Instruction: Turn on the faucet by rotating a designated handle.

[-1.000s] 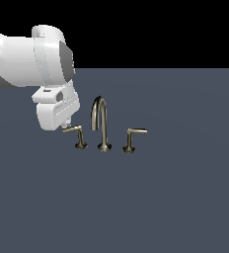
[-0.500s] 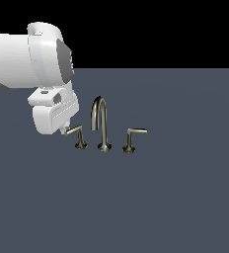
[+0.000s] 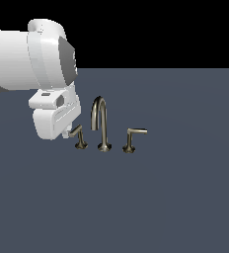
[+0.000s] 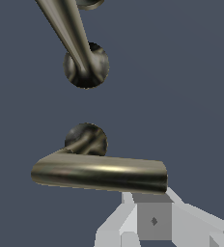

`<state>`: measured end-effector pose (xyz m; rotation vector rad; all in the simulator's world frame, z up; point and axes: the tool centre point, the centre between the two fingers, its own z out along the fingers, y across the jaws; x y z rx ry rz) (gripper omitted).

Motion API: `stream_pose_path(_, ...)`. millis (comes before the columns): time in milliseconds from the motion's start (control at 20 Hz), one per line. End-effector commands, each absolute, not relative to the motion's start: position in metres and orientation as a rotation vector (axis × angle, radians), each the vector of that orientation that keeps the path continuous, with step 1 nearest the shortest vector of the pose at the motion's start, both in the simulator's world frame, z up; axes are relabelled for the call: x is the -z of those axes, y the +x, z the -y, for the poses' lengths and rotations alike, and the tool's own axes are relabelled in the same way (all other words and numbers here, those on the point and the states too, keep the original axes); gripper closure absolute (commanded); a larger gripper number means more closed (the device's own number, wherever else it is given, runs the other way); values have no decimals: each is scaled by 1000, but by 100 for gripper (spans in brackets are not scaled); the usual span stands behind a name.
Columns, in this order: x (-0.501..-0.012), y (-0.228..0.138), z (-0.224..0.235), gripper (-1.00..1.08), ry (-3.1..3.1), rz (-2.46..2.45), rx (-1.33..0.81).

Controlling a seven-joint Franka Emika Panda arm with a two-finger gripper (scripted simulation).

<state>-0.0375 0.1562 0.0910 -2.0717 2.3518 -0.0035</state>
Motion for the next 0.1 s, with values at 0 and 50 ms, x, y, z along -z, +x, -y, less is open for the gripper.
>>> stream_pose_path(0, -91, -45, -140, 108, -2060, -2371, 1)
stream_pose_path(50, -91, -45, -140, 108, -2060, -2371, 1)
